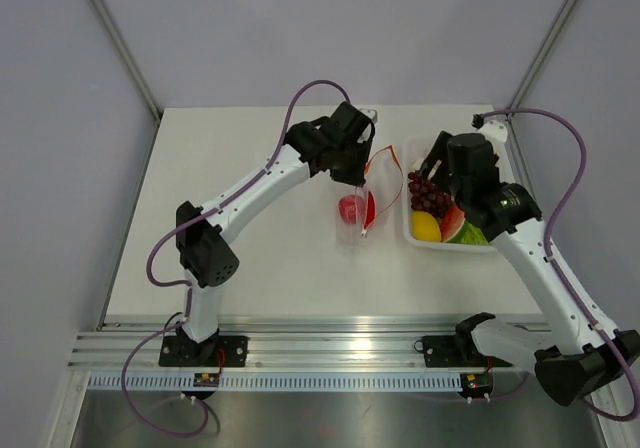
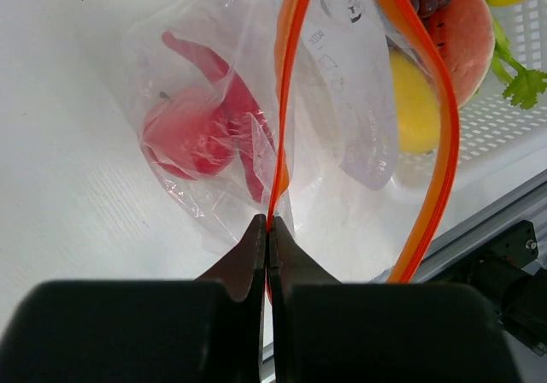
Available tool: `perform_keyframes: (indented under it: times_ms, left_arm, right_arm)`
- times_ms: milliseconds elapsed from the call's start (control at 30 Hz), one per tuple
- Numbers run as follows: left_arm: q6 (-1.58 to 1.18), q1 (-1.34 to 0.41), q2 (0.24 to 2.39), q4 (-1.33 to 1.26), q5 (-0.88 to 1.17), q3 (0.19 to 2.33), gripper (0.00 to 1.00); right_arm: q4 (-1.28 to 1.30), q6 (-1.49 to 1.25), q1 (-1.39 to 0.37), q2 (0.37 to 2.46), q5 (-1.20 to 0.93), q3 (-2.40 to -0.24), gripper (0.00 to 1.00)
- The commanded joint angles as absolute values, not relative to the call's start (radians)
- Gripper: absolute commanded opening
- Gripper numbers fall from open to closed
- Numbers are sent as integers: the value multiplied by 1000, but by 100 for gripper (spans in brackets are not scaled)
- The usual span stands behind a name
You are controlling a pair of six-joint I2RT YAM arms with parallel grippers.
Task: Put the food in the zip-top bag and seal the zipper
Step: Place the fake vegetable in the zipper food storage bag, then pick up the fake fruit from the bin.
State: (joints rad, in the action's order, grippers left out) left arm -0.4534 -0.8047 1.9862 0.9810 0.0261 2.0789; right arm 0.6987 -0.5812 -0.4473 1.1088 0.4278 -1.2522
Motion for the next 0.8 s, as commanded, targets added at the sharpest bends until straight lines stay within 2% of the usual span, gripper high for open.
perform_keyframes:
  times_ms: [0,67,200,367,533,633,767]
  left_arm:
    - [-459,-807,1910,925,41,2062,0]
    - [-456,-807,1899,920,46,2051,0]
    - [-449,-808,1887,917,49,2036,0]
    - [-440,-808,1876,911,54,2011,0]
    - [-433,-808,1875,908,52,2000,0]
    - [-430,-808,1873,907,55,1991,0]
    - [-426,-808,1875,902,52,1979,0]
  right_arm:
    - [736,-480,-258,1137,415,-1211,79]
    - [727,-457,-149,1155,376,-1189,80]
    - [747,-446,-54,1282,324,-1180,84]
    - [698,-475,-17,1353,223,-1125,86]
    - [644,-486,-8,1402,166,-1043,81]
    - [609,-483,44,1404,149,-991,74]
    - [577,-451,63,1408,97,-956,71]
